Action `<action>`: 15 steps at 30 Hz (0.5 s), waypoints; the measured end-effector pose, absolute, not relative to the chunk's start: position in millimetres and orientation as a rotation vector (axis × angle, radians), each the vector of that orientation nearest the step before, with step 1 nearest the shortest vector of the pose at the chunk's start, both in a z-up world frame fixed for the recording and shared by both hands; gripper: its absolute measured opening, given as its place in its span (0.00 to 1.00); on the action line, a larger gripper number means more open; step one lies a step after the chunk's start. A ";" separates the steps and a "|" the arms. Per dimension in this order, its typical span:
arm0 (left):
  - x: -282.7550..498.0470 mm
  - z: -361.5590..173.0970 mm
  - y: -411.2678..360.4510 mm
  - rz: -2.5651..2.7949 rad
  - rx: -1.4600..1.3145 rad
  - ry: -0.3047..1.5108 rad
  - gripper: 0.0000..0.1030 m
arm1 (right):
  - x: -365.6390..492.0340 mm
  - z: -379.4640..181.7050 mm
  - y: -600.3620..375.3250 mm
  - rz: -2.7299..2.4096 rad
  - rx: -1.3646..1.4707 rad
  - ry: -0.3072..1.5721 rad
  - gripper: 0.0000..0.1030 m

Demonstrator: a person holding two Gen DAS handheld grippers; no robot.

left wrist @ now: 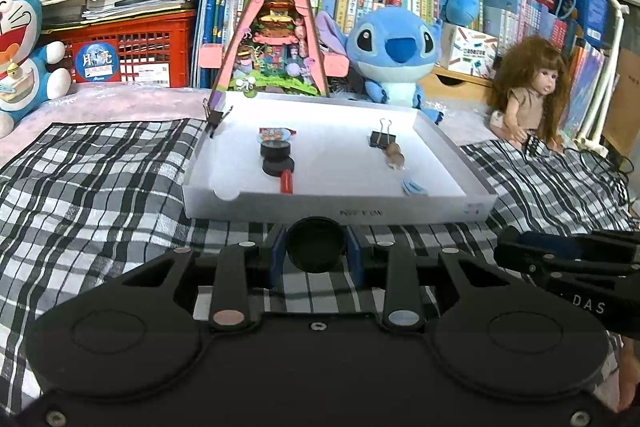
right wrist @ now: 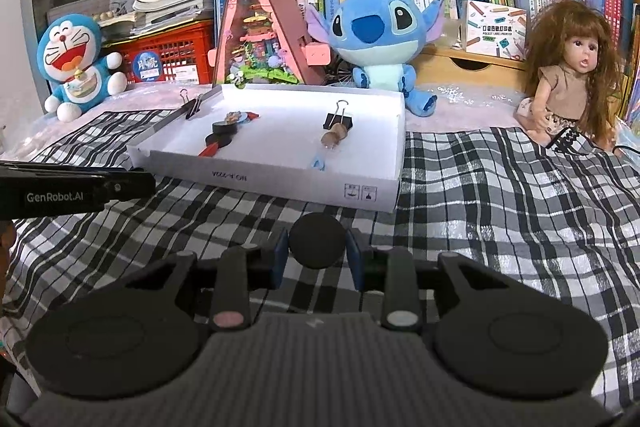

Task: Organize rigid objects
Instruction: 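Carry the black disc in the right gripper over the white box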

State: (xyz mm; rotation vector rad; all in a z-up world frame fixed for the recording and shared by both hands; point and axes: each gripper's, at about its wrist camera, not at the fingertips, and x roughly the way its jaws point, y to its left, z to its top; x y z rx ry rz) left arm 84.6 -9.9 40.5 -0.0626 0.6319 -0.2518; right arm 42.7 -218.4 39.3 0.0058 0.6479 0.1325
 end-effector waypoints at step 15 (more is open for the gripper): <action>131.4 50.5 -10.6 -0.202 -0.057 0.631 0.29 | 83.1 45.0 -222.2 0.099 0.056 0.662 0.36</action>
